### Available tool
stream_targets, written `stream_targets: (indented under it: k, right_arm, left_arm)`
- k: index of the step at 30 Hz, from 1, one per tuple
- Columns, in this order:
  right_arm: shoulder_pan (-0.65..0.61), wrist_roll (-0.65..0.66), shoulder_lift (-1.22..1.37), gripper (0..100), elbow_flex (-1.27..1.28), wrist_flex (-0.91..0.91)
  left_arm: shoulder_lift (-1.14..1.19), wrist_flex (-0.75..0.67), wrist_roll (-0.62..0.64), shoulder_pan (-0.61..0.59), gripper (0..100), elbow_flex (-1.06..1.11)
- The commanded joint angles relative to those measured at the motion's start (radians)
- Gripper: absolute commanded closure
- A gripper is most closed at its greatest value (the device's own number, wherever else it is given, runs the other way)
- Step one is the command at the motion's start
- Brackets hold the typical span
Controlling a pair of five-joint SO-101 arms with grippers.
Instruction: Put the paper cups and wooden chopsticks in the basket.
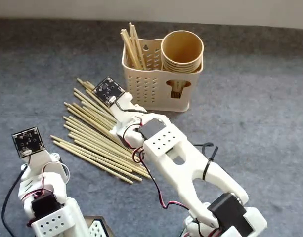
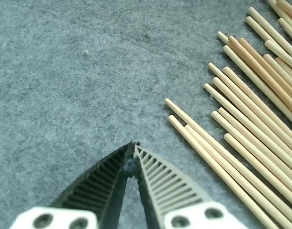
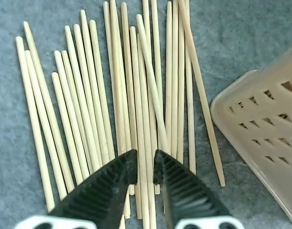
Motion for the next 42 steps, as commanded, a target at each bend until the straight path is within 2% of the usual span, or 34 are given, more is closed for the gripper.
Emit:
stream_targets:
  k: [1, 13, 19, 24, 30, 38, 42]
  right_arm:
    - [-0.004, 0.021, -0.008, 89.3, -0.018, 0.005]
    - [-0.007, 0.020, -0.002, 89.3, -0.010, 0.004]
    - [-0.008, 0.021, 0.147, 89.3, -0.061, 0.008]
    - [-0.010, 0.023, 0.262, 89.3, -0.191, 0.134]
    - [-0.036, 0.023, 0.369, 89.4, -0.260, 0.151]
    - [-0.042, 0.023, 0.375, 89.4, -0.257, 0.156]
    - [-0.045, 0.018, 0.371, 89.4, -0.294, 0.228]
  left_arm:
    - [-0.013, -0.018, -0.008, -0.010, 99, 0.021]
    - [-0.013, -0.017, -0.008, -0.010, 99, 0.021]
    - [-0.013, -0.017, -0.008, -0.010, 99, 0.021]
    - [-0.013, -0.017, -0.008, -0.010, 99, 0.021]
    - [-0.013, -0.017, -0.008, -0.010, 99, 0.021]
    - [-0.013, -0.017, -0.009, -0.010, 99, 0.021]
    - [-0.013, -0.017, -0.009, -0.010, 99, 0.021]
